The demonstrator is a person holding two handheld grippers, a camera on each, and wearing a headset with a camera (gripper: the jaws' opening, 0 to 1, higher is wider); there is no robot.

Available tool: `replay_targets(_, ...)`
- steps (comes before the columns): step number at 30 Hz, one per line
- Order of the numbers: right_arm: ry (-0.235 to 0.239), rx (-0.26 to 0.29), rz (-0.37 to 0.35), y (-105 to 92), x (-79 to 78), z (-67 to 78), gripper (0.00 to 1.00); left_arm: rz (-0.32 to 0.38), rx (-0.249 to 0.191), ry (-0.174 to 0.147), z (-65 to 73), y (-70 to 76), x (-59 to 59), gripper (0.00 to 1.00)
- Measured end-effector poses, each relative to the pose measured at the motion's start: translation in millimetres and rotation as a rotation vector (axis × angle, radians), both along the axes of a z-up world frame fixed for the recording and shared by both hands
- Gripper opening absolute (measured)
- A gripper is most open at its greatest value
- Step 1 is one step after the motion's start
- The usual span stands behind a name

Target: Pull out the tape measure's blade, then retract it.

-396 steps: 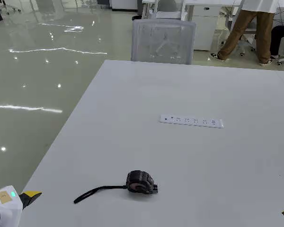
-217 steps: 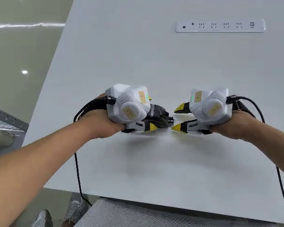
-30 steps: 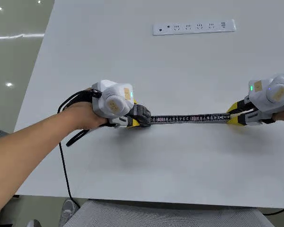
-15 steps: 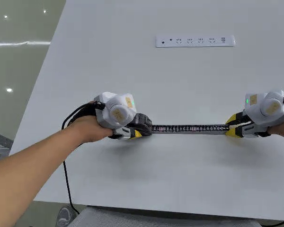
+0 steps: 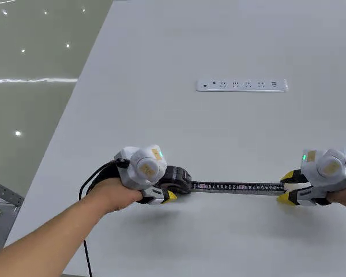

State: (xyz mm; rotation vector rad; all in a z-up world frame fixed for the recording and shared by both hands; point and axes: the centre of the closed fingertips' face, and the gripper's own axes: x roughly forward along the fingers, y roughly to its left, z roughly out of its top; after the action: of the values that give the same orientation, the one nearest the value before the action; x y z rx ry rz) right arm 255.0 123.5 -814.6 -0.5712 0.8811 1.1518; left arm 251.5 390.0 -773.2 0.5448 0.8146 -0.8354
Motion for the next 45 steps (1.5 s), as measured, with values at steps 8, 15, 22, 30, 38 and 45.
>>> replay_targets(8, 0.017, 0.047, -0.148, -0.2, -3.1, 11.2, 0.39, 0.194, -0.031, -0.009, 4.3, 18.6, -3.3, 0.67)
replay_targets(15, 0.012, 0.087, -0.245, -0.9, -5.8, 25.3, 0.47, 0.287, -0.115, 0.004, 12.6, 18.3, -15.9, 0.69)
replay_targets(22, -0.002, 0.120, -0.320, -2.5, -18.7, 42.2, 0.53, 0.313, -0.157, 0.011, 23.4, 18.7, -31.0, 0.73)
replay_targets(30, -0.040, 0.160, -0.406, -8.1, -33.4, 69.2, 0.62, 0.350, -0.183, 0.006, 33.8, 31.0, -44.2, 0.77)
replay_targets(38, -0.058, 0.198, -0.461, -8.8, -54.7, 89.9, 0.69, 0.375, -0.208, -0.009, 48.6, 34.7, -57.3, 0.80)
replay_targets(45, -0.048, 0.235, -0.512, -6.3, -74.1, 102.9, 0.74, 0.402, -0.234, -0.008, 58.2, 34.1, -76.2, 0.88)
